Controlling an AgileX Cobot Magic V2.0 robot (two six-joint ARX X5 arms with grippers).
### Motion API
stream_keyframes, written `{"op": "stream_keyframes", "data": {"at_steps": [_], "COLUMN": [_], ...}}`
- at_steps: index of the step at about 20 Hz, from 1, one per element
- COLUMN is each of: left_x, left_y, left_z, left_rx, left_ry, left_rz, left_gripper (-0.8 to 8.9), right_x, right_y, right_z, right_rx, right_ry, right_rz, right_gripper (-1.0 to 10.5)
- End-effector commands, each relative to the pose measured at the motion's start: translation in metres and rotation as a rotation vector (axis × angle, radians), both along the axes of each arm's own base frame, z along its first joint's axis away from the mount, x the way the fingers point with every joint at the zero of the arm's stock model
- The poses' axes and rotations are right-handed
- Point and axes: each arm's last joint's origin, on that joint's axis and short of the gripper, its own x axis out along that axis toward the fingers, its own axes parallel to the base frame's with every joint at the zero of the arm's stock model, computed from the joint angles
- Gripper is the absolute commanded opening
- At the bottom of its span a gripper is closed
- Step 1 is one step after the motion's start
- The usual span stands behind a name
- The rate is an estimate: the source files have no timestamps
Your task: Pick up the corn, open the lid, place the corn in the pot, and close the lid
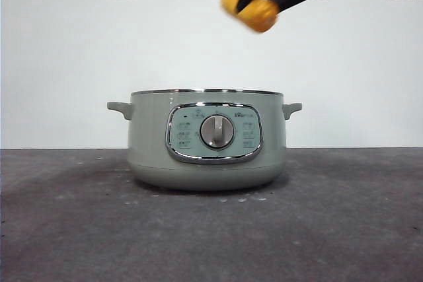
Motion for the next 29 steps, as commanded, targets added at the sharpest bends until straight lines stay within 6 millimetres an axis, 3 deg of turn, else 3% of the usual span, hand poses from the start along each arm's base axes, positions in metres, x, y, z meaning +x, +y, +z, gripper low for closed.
{"op": "stream_keyframes", "data": {"at_steps": [1,4,7,10,14,24,25,27,29], "left_x": [-0.025,-0.053,-0.077,-0.094,-0.103,-0.103,-0.103,-0.103,-0.103], "left_y": [0.007,0.015,0.021,0.026,0.028,0.028,0.028,0.028,0.028], "left_z": [-0.014,-0.034,-0.041,-0.036,-0.035,-0.035,-0.035,-0.035,-0.035], "left_rx": [-0.03,-0.038,-0.066,-0.075,-0.082,-0.08,-0.081,-0.092,-0.091], "left_ry": [-0.037,-0.024,-0.037,-0.071,-0.085,-0.079,-0.078,-0.075,-0.075], "left_rz": [0.0,0.008,0.021,0.02,0.021,0.02,0.018,-0.004,-0.003], "left_gripper": [-0.07,-0.06,-0.07,-0.07,-0.07,-0.07,-0.07,-0.07,-0.07], "right_x": [0.026,0.053,0.071,0.08,0.082,0.079,0.079,0.078,0.078], "right_y": [0.029,0.057,0.07,0.078,0.084,0.093,0.093,0.092,0.093], "right_z": [-0.02,-0.048,-0.077,-0.104,-0.127,-0.144,-0.144,-0.144,-0.144], "right_rx": [-0.073,-0.131,-0.205,-0.26,-0.331,-0.38,-0.38,-0.38,-0.371], "right_ry": [0.029,0.078,0.126,0.16,0.198,0.231,0.233,0.242,0.244], "right_rz": [0.024,0.037,0.03,0.019,0.015,0.017,0.016,0.011,-0.004], "right_gripper": [-0.1,-0.1,-0.1,-0.1,-0.1,0.1,0.8,3.3,3.6]}}
